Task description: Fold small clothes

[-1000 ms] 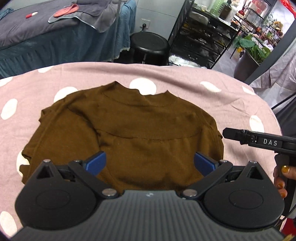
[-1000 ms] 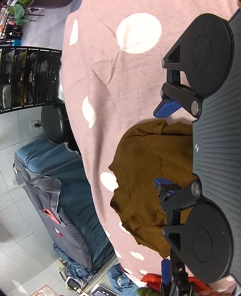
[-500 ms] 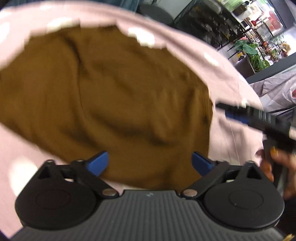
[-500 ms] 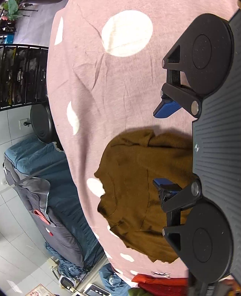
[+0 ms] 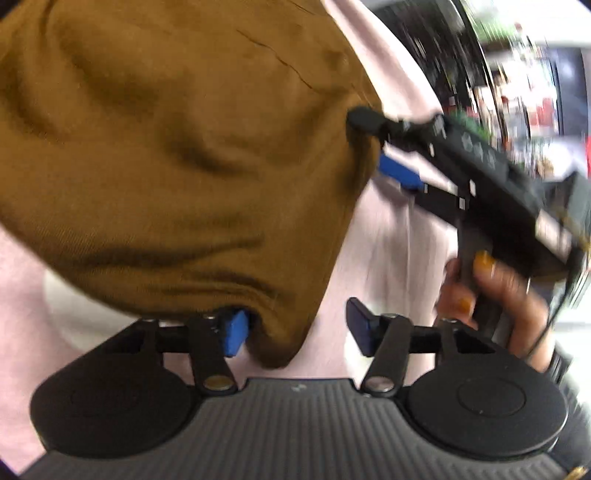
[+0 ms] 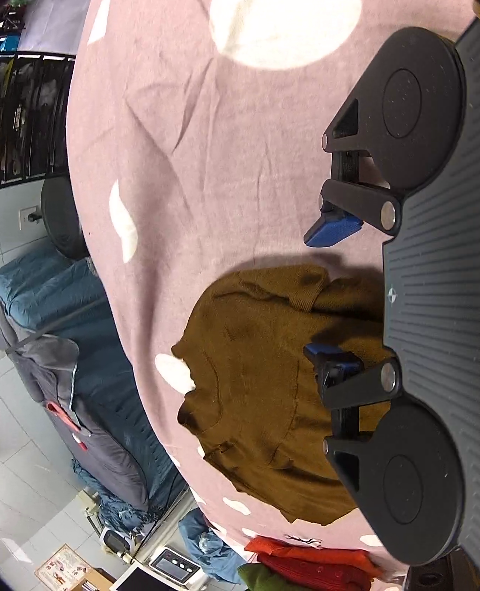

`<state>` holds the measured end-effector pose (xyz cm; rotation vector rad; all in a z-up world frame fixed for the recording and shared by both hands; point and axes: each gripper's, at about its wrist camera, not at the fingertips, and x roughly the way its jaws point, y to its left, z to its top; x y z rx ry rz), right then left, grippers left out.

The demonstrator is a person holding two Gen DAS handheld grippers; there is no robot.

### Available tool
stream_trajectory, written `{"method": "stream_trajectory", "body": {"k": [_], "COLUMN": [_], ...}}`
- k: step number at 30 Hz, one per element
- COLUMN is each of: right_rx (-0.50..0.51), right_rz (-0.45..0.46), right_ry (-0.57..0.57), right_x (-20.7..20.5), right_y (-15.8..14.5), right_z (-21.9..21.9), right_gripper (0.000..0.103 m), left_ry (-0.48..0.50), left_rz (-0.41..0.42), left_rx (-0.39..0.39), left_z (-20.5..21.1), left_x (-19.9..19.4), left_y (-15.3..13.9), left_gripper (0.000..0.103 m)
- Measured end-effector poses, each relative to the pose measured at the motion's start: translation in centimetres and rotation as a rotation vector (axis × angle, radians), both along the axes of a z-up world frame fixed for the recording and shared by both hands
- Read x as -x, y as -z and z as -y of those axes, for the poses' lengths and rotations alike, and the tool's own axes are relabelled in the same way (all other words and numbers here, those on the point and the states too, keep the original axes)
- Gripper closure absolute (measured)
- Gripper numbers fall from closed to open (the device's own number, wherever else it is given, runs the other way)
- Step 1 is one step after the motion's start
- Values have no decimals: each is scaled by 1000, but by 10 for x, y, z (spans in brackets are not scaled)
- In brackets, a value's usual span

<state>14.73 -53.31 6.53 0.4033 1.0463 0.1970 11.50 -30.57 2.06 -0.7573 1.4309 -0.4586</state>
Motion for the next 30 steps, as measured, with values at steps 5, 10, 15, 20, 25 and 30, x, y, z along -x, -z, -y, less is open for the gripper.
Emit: {"method": "stream_trajectory", "body": {"k": [5, 10, 15, 20, 25, 30], "right_rx": [25, 19, -77, -175, -191, -130], "right_rz": [-3, 13, 72, 110, 82, 30], "right_ry": [-47, -32, -38, -120, -241, -311], "right_x": [-4, -6, -25, -78, -125, -142], "right_y": [2, -7, -42, -65, -51, -18], "right_z": [-9, -15, -46, -133, -252, -331], "right_gripper": [40, 83, 83, 84, 84, 56], "left_ry": [-35, -3, -121, -321, -489, -521], "left_rz": [-45, 7, 114, 200, 210, 87], "left_rx": [23, 63, 108, 5, -133, -253], "left_z": [-3, -9, -86, -197, -286, -325], "left_x": [-14, -16, -30, -48, -49, -50], "left_y": [12, -8, -45, -67, -62, -36], "left_gripper": [93, 94, 94, 94, 93, 72]}}
